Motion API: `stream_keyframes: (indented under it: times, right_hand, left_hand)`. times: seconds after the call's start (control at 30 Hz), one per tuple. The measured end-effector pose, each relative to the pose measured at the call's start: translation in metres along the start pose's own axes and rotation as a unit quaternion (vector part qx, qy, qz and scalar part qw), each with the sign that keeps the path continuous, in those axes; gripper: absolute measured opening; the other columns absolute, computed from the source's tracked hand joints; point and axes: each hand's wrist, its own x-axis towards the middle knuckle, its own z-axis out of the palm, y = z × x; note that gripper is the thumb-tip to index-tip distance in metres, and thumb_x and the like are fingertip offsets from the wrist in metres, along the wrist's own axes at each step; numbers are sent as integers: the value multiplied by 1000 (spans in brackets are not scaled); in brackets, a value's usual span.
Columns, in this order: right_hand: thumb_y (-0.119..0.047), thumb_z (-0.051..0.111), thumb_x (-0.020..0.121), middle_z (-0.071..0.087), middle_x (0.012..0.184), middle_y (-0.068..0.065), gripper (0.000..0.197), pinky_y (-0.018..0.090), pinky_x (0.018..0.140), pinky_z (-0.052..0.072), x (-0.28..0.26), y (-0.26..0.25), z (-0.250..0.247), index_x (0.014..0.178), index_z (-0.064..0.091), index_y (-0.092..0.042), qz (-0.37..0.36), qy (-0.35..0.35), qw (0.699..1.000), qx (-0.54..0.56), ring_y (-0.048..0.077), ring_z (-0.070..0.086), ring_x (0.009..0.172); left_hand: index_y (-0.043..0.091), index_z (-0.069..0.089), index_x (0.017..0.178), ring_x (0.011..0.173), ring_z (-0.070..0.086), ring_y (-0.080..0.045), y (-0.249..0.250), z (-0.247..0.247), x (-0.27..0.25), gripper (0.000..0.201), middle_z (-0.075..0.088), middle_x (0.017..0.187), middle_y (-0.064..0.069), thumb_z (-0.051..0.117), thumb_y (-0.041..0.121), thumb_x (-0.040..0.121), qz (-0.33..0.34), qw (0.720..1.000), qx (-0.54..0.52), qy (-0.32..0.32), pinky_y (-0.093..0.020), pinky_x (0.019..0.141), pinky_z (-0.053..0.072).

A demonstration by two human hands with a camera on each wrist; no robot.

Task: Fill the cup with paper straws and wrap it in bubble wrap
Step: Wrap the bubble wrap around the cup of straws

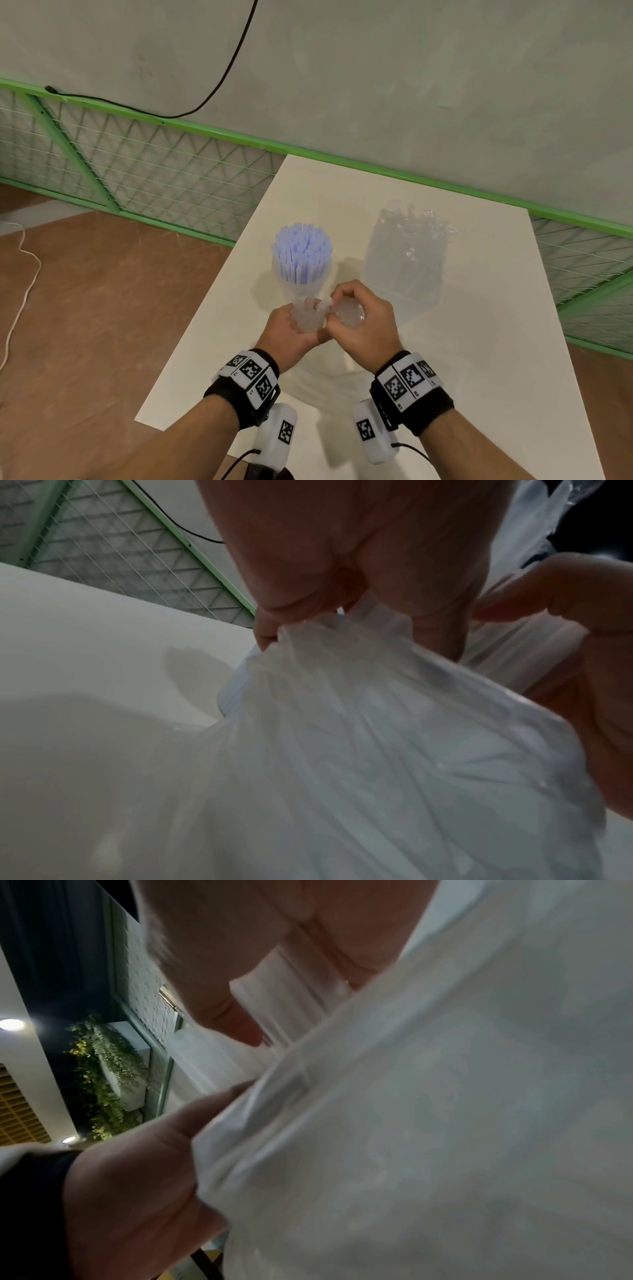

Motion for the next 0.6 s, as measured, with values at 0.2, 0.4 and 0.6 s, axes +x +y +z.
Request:
stream_keyframes:
  times: [0.2, 0.4, 0.6]
  right_hand:
    - [-2, 68, 80, 65, 83, -8, 15, 28, 73, 51, -3, 3, -1, 88, 64, -14, -59, 55, 996, -39, 13, 64, 78]
    - [-5, 72, 85, 68, 84, -13, 18, 18, 78, 50, -2, 1, -21, 99, 68, -16, -70, 72, 991, -85, 7, 66, 82]
    - [-4, 77, 80, 69, 79, -12, 13, 16, 76, 47, -7, 13, -31, 80, 70, -15, -41, 52, 994, -84, 8, 66, 79]
  left_hand:
    - [16, 72, 87, 80, 70, -11, -6, 4, 3, 16, 74, 83, 3, 82, 10, 75, -20, 998, -13, 57, -20, 71, 53]
    - [9, 73, 90, 75, 67, 1, 1, 8, 7, 11, 72, 79, 10, 76, 6, 80, -10, 998, -4, 54, -7, 67, 46]
    - [16, 68, 89, 72, 65, 2, -4, 12, 17, 12, 69, 78, 12, 76, 11, 81, -19, 999, 10, 34, -7, 65, 45]
